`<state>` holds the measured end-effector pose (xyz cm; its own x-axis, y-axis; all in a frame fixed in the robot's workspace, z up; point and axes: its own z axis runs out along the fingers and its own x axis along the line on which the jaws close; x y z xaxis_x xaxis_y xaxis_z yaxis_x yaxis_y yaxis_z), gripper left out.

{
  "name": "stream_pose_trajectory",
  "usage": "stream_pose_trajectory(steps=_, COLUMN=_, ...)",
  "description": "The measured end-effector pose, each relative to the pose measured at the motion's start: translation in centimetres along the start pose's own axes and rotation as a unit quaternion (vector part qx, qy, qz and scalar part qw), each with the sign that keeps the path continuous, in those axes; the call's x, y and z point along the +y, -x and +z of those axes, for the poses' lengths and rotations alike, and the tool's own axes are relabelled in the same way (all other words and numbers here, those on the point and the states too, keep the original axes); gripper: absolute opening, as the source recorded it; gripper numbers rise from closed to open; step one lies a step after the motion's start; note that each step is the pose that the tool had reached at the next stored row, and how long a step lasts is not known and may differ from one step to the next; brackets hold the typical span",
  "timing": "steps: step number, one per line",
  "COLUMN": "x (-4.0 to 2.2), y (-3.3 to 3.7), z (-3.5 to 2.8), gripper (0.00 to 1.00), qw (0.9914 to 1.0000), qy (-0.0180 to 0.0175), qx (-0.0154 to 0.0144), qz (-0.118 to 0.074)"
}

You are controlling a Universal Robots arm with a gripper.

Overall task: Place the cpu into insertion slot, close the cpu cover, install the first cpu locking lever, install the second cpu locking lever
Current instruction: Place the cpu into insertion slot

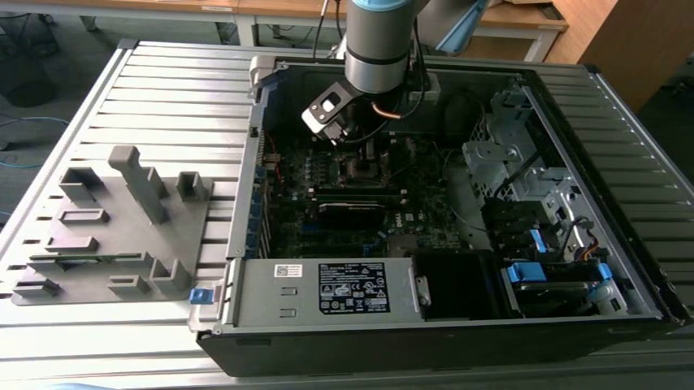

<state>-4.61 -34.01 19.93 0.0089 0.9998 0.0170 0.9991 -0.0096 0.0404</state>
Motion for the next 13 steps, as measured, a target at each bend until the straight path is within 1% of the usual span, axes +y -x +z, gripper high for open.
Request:
stream_pose_trajectory(steps=6, x=-0.01, y=0.02, z=0.11, gripper=0.11, qw=1.00000, qy=-0.0002, qx=-0.0004, qz=0.000)
stream_pose_trajectory(steps=9, x=-0.01, y=0.00, z=0.14, gripper=0.11, qw=1.00000, qy=0.0000, qx=0.0000, qz=0.000)
stream_pose_trajectory(steps=11, x=0.00, y=0.00, z=0.09, gripper=0.11, qw=1.00000, qy=0.0002, qx=0.0001, qz=0.000)
stream_pose_trajectory(steps=13, x=0.03, y=-0.05, z=-0.12, gripper=0.11, qw=1.00000, qy=0.0009, qx=0.0012, qz=0.000)
